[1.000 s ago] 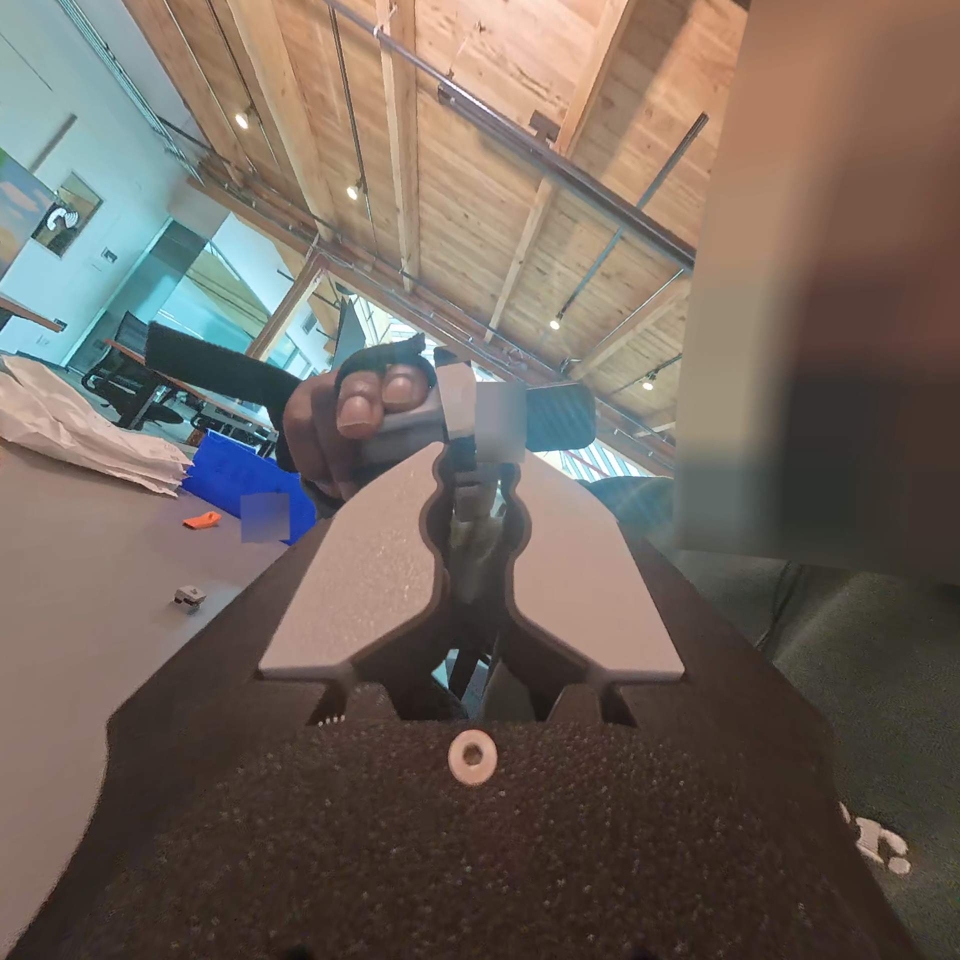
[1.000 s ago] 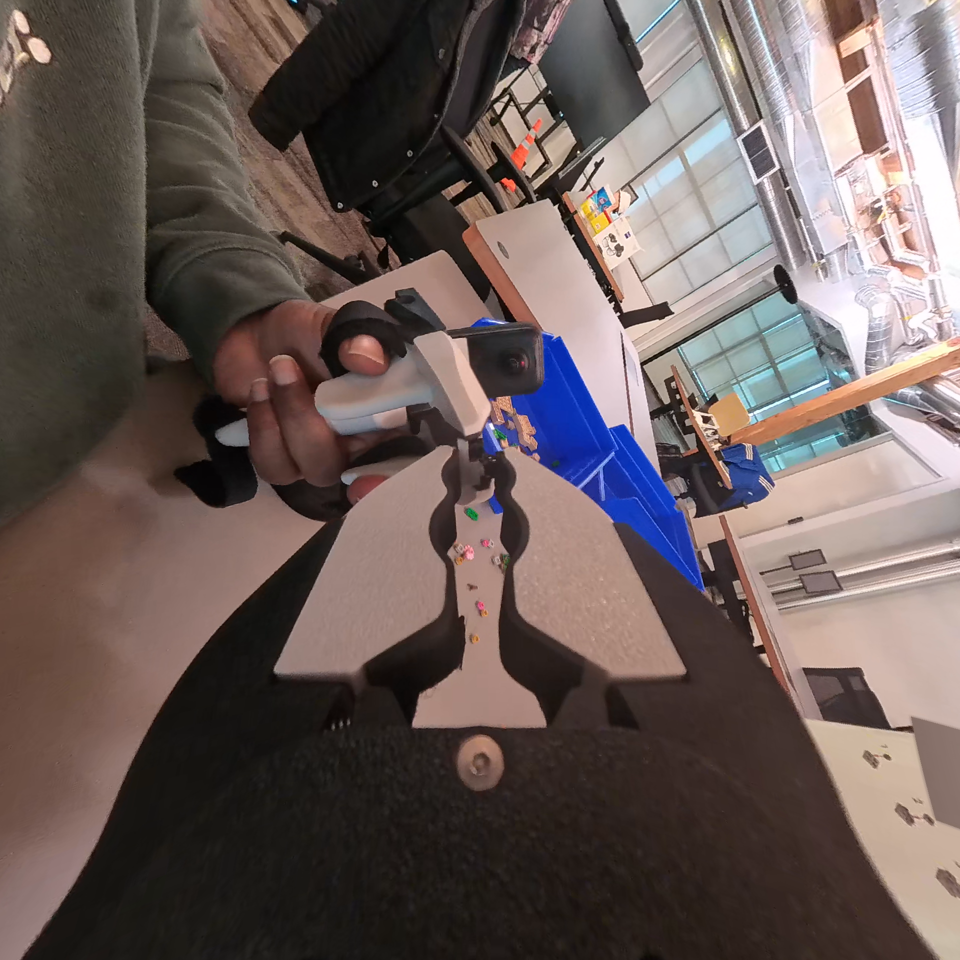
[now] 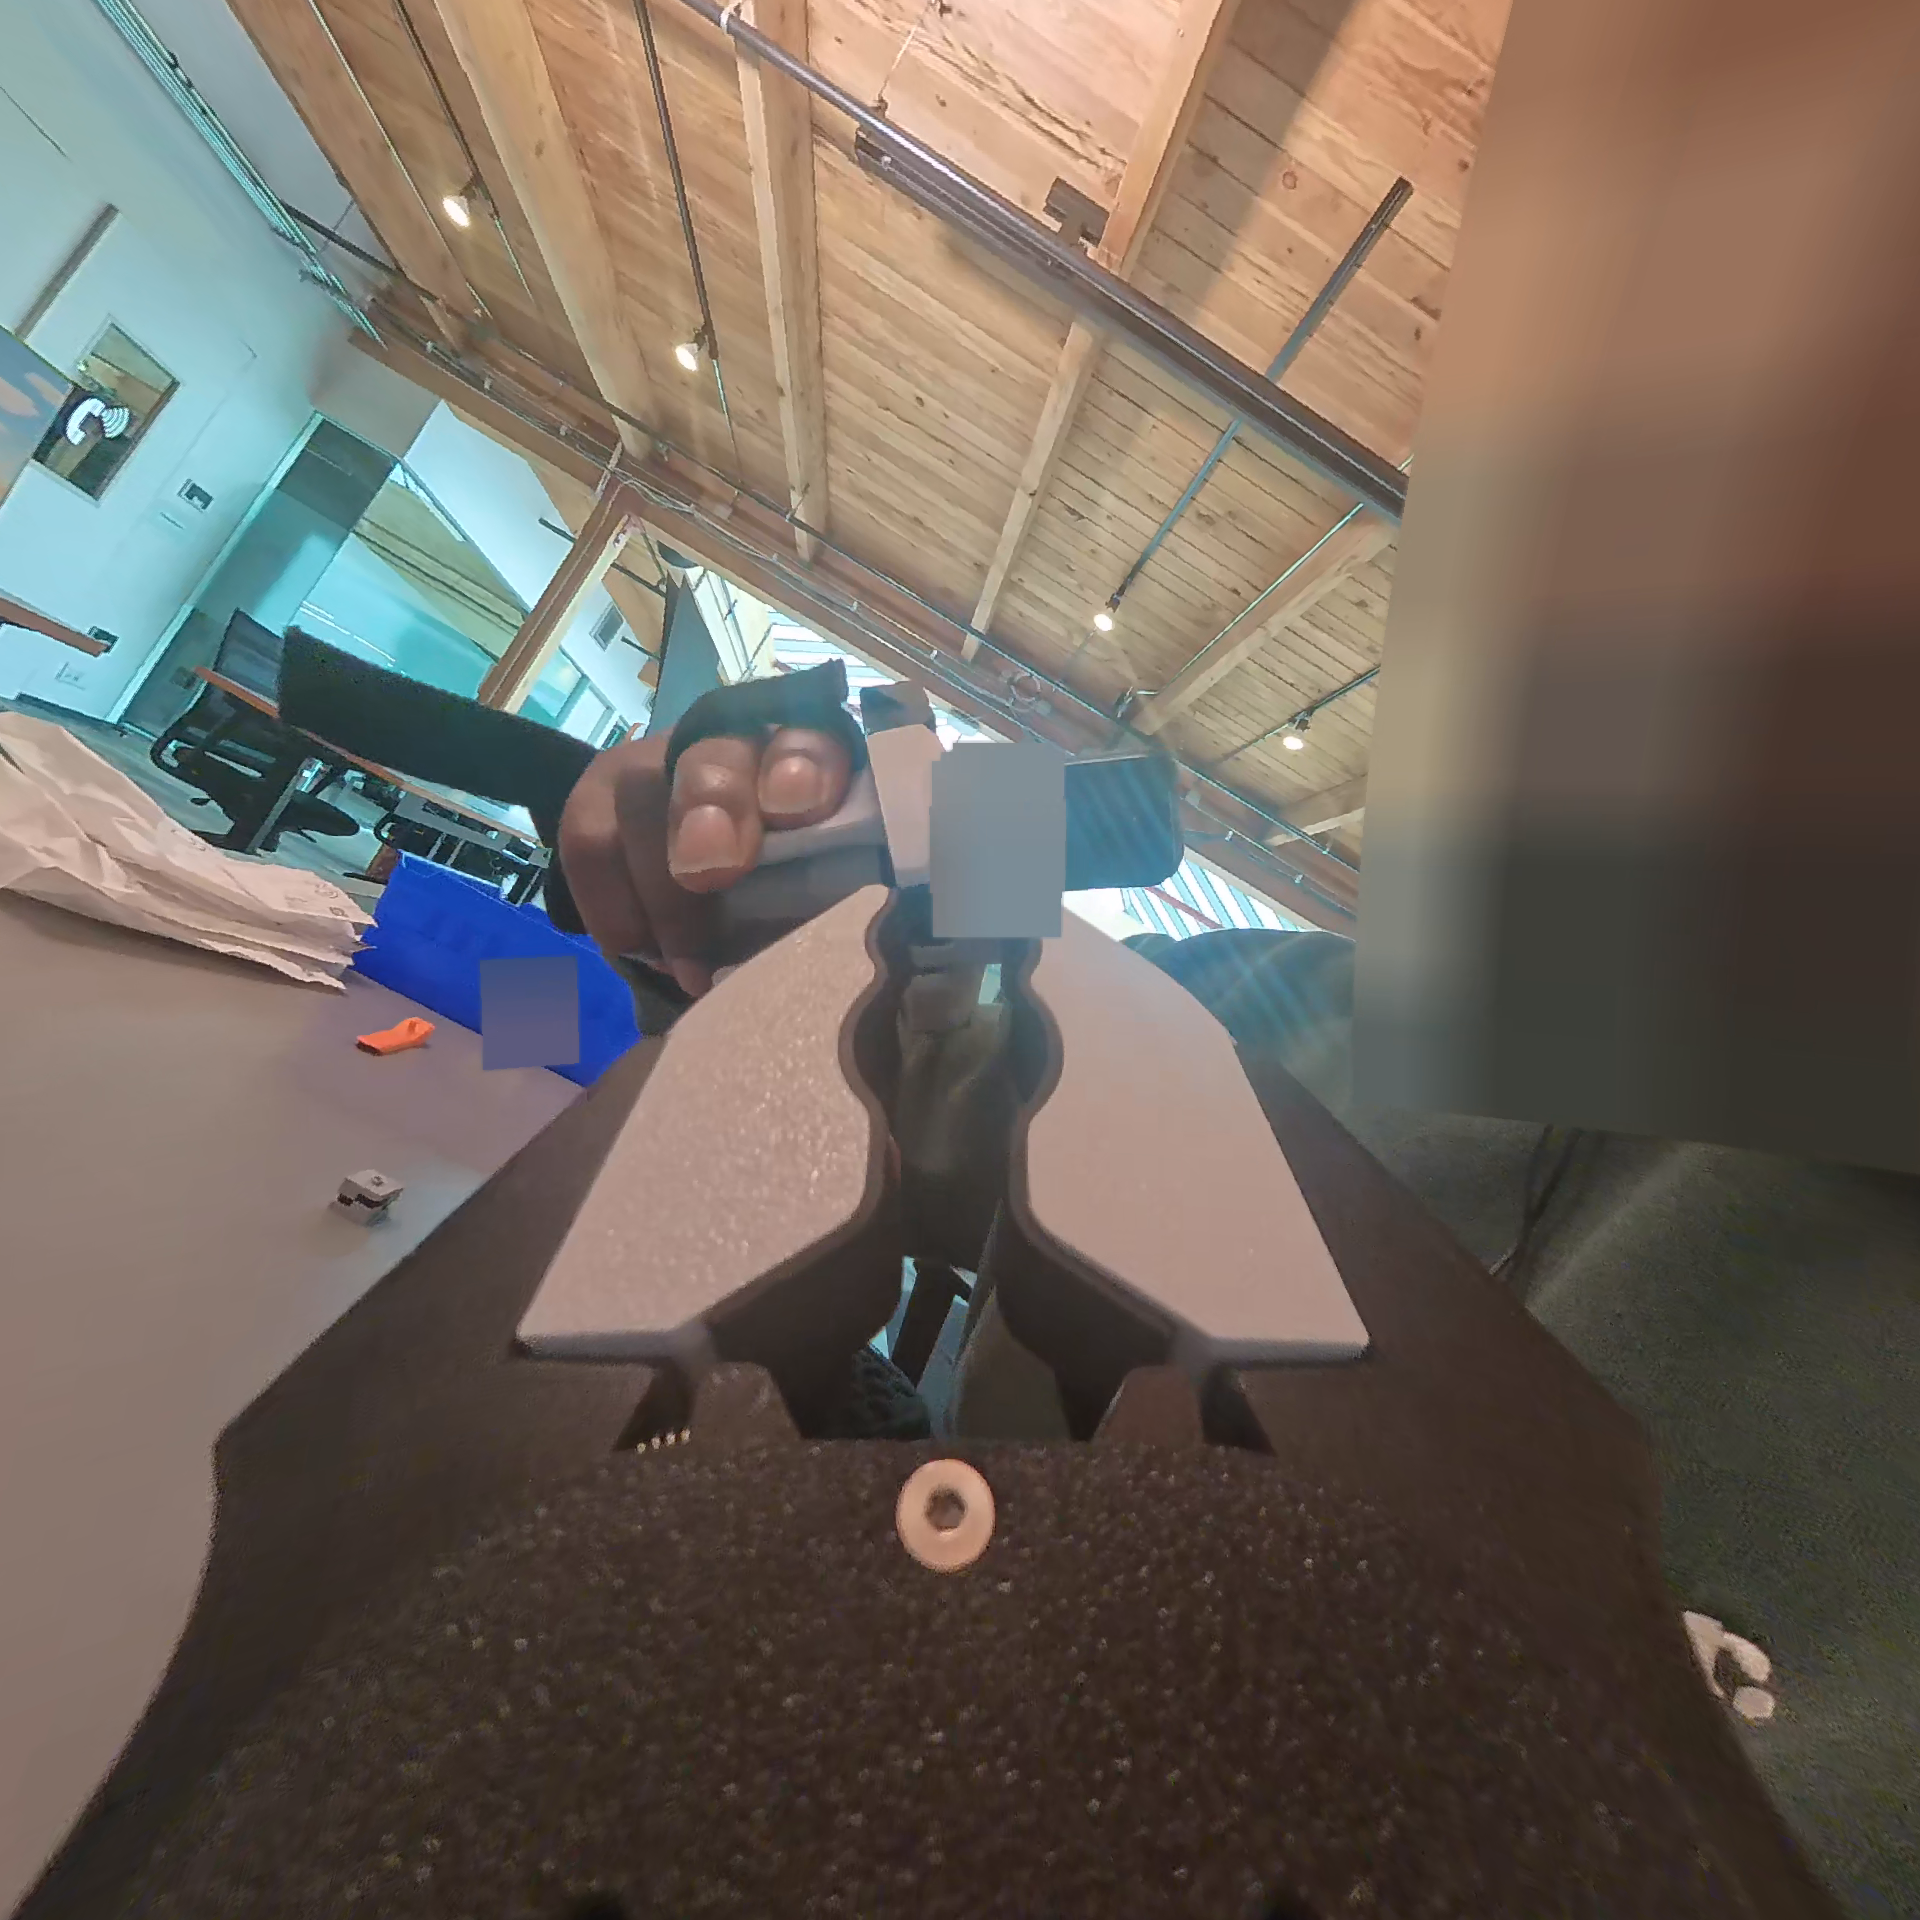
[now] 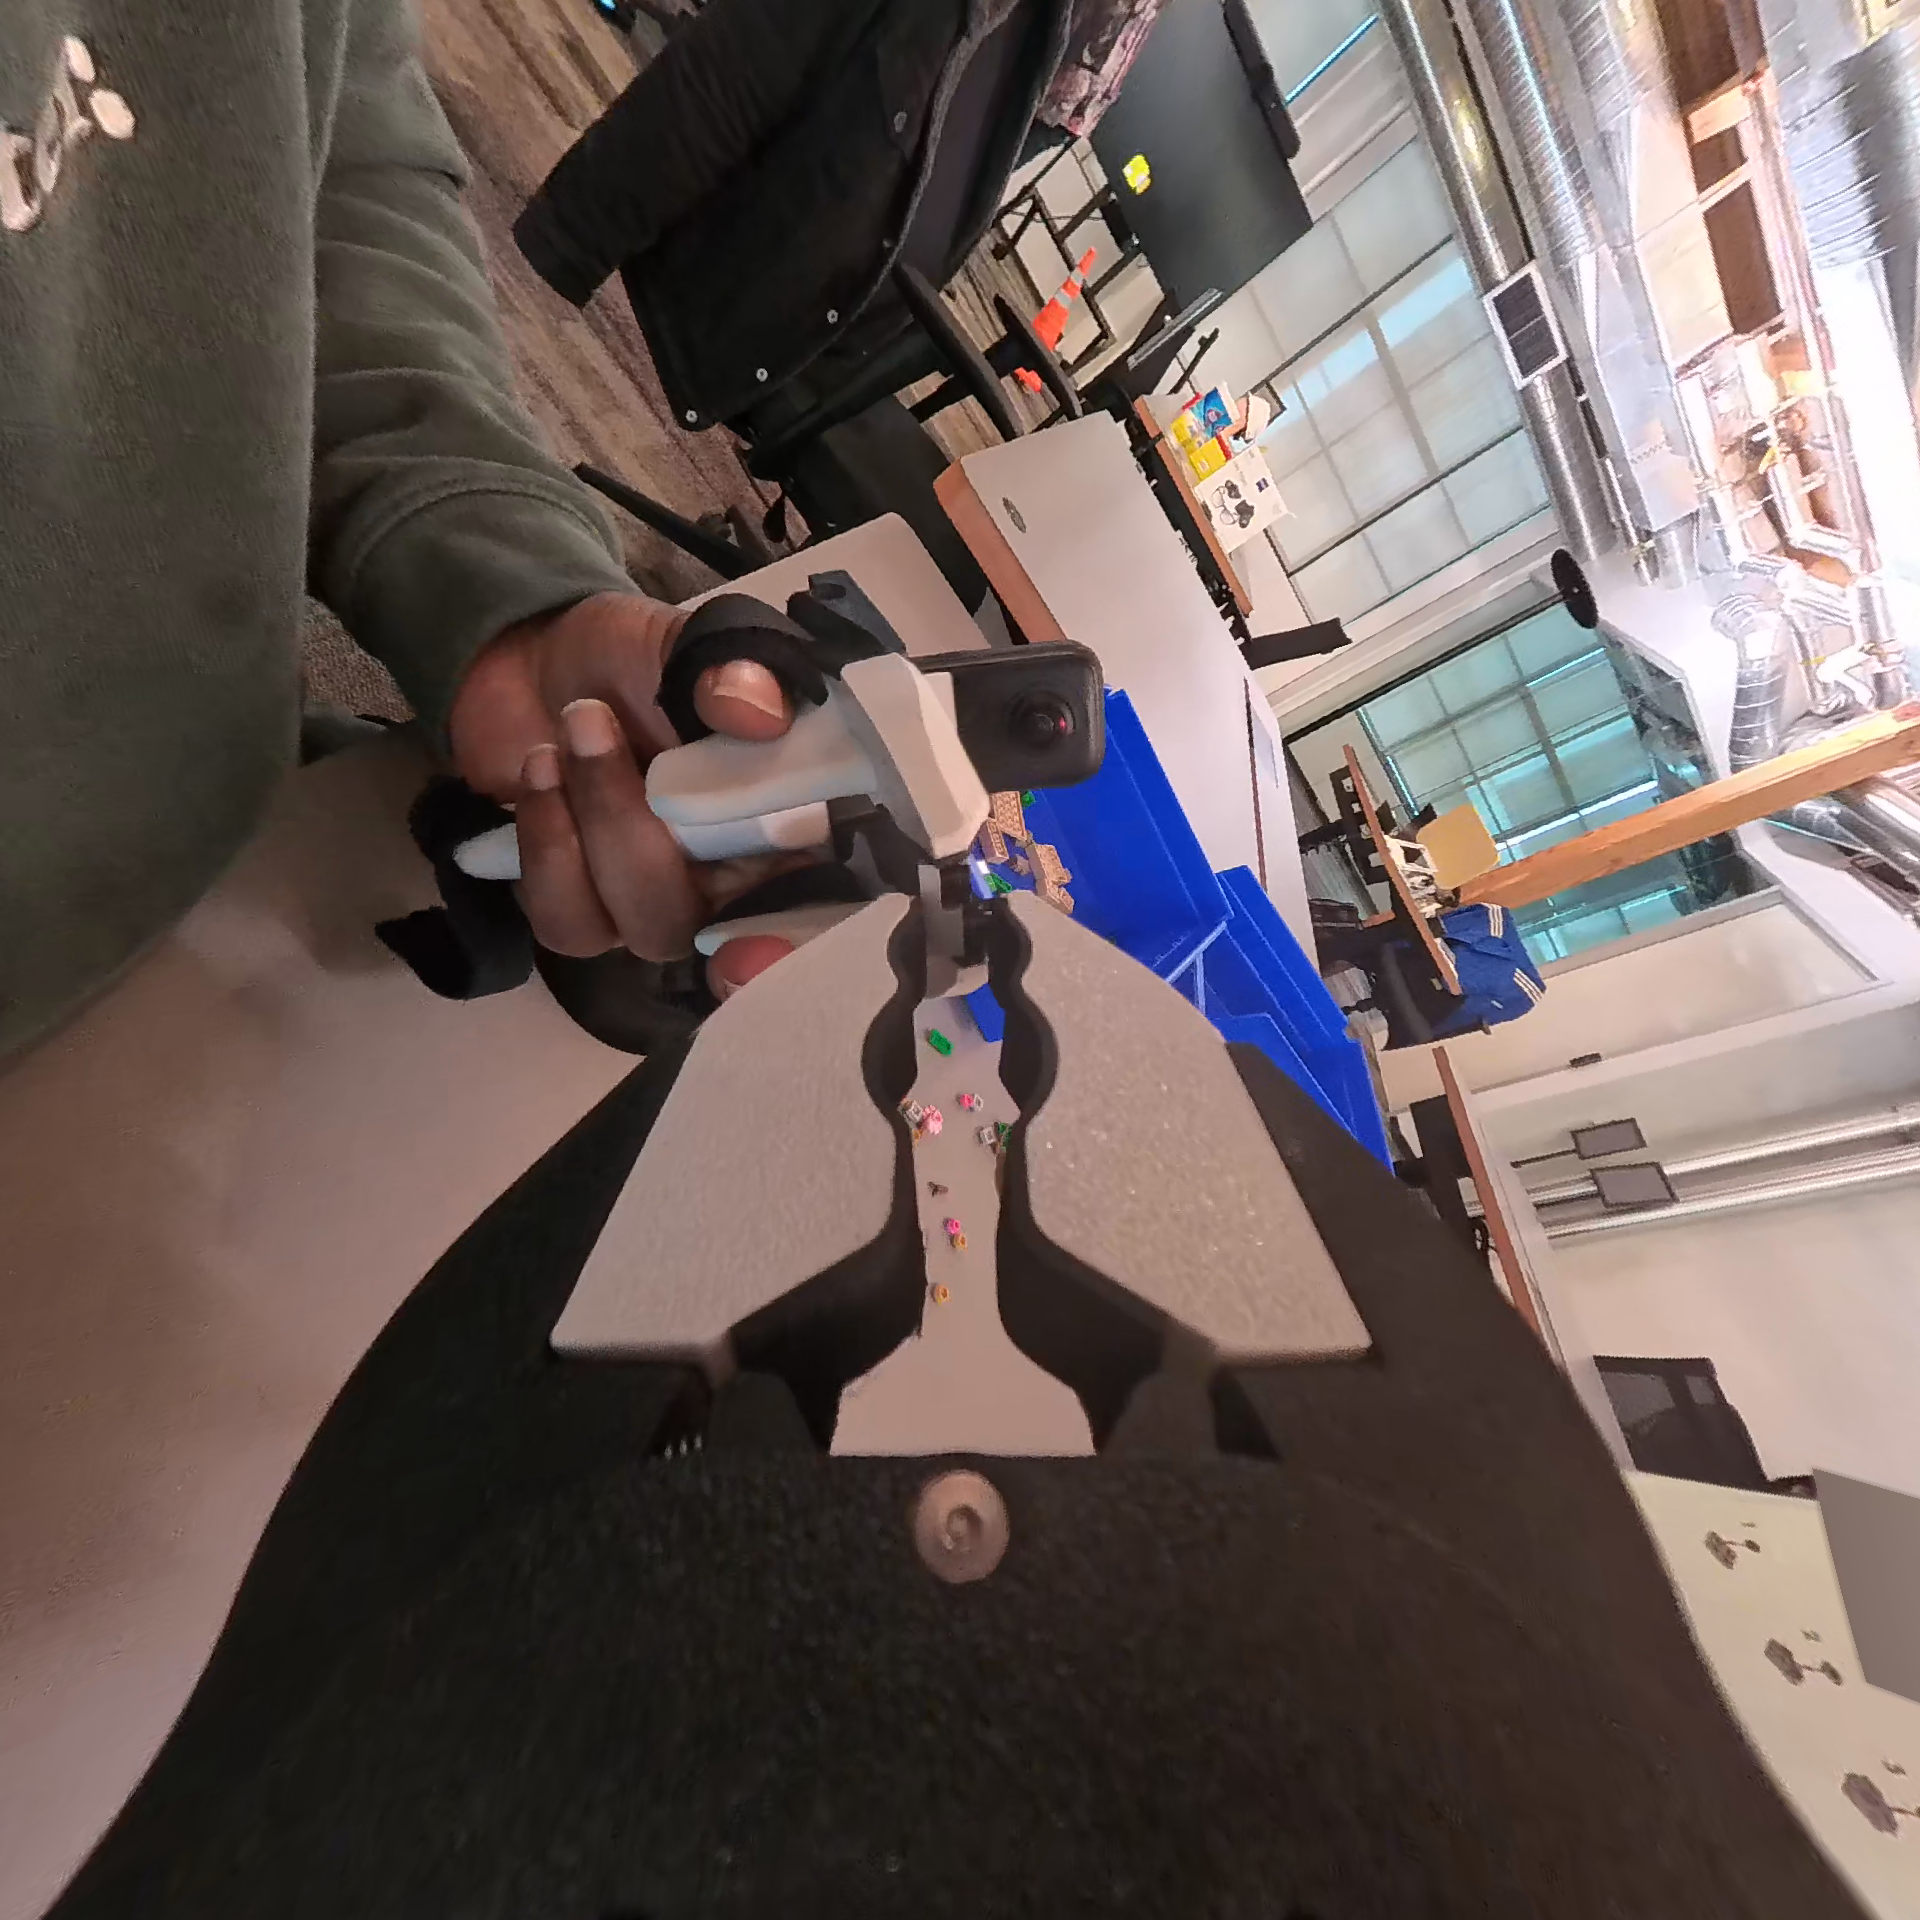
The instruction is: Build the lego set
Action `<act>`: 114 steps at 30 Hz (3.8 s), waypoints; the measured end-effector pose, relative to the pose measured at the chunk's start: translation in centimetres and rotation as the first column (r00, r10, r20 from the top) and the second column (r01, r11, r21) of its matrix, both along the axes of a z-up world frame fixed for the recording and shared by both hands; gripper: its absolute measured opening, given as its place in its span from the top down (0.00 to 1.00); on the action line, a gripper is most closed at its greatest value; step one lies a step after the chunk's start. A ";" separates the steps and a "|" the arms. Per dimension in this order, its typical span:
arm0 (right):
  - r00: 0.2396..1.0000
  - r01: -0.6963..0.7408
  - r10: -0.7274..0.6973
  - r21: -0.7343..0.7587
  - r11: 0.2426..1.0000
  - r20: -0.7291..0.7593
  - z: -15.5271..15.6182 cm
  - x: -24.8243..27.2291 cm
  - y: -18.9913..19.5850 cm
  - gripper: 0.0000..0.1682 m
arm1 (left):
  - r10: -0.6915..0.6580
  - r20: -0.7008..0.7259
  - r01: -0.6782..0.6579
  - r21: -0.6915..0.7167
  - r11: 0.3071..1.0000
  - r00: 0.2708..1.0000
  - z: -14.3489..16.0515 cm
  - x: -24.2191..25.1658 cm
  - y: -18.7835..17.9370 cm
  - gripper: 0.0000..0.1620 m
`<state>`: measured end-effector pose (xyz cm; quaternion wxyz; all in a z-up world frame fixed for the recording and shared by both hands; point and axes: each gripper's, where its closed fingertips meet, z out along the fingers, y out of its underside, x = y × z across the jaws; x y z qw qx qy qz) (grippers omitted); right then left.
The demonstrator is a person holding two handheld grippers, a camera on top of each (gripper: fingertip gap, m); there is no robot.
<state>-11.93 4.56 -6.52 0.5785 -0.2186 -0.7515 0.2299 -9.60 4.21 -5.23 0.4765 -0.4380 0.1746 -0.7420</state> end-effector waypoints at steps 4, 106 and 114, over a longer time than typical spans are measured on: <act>1.000 0.013 -0.013 0.035 0.999 0.014 0.0 0.2 0.1 0.94 | -0.008 -0.014 0.008 -0.001 1.000 1.000 0.0 0.2 0.0 0.89; 0.681 0.562 -0.135 -0.396 0.726 0.720 -16.5 1.0 8.5 0.84 | 0.646 -0.584 -0.376 0.526 0.763 0.492 -8.9 -5.7 8.4 0.95; 0.618 0.626 -0.184 -0.337 0.704 0.764 -17.7 -1.9 12.7 0.89 | 0.655 -0.592 -0.386 0.529 0.755 0.470 -9.0 -6.2 8.5 0.99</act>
